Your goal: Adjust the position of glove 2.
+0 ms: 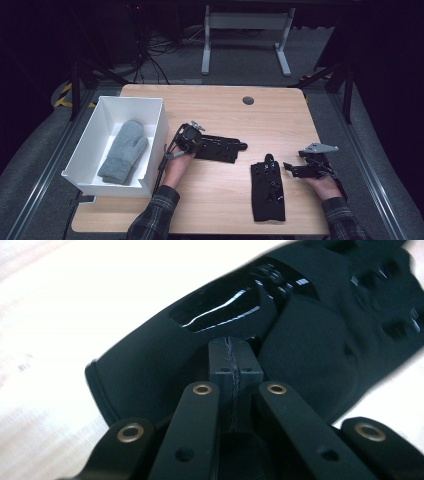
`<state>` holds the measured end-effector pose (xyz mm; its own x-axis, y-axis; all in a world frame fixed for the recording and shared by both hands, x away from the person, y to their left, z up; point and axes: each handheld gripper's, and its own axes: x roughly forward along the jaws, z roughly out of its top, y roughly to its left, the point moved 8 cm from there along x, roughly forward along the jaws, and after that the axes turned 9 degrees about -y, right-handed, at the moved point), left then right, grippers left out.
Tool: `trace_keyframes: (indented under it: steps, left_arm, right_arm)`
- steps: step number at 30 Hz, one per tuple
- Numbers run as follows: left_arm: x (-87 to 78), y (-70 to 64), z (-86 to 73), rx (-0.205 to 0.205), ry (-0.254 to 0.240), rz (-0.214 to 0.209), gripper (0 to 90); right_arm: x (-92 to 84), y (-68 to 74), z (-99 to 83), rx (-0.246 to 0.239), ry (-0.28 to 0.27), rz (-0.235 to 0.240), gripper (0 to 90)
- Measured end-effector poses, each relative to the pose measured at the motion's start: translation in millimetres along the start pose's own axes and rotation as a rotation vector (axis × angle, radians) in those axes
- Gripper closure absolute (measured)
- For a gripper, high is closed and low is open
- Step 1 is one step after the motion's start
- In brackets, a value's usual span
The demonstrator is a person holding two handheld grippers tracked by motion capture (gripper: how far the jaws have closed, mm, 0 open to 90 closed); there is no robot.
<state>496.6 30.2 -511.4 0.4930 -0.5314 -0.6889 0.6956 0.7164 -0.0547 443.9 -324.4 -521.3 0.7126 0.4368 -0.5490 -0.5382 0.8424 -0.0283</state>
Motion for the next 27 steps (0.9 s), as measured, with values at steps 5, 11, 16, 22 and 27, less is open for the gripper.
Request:
trace_keyframes:
  steps: [5,11,16,22,27]
  left_arm:
    - [-9.1,-19.1,-8.7,0.045,0.030,-0.041,90.0]
    - [-17.0,-37.5,-17.7,0.074,0.040,-0.098,90.0]
    - [-22.9,-61.3,-26.7,0.069,0.030,-0.191,90.0]
    - [-25.9,-93.9,-33.6,0.068,0.025,-0.303,90.0]
    - [-28.5,-104.1,-33.8,0.081,0.013,-0.345,90.0]
  right_arm:
    - [0.0,0.0,0.0,0.000,0.000,0.000,16.4]
    - [0.0,0.0,0.0,0.000,0.000,0.000,16.3]
    - [0.0,0.0,0.0,0.000,0.000,0.000,16.3]
    - [0.0,0.0,0.0,0.000,0.000,0.000,16.4]
    - [0.0,0.0,0.0,0.000,0.000,0.000,16.3]
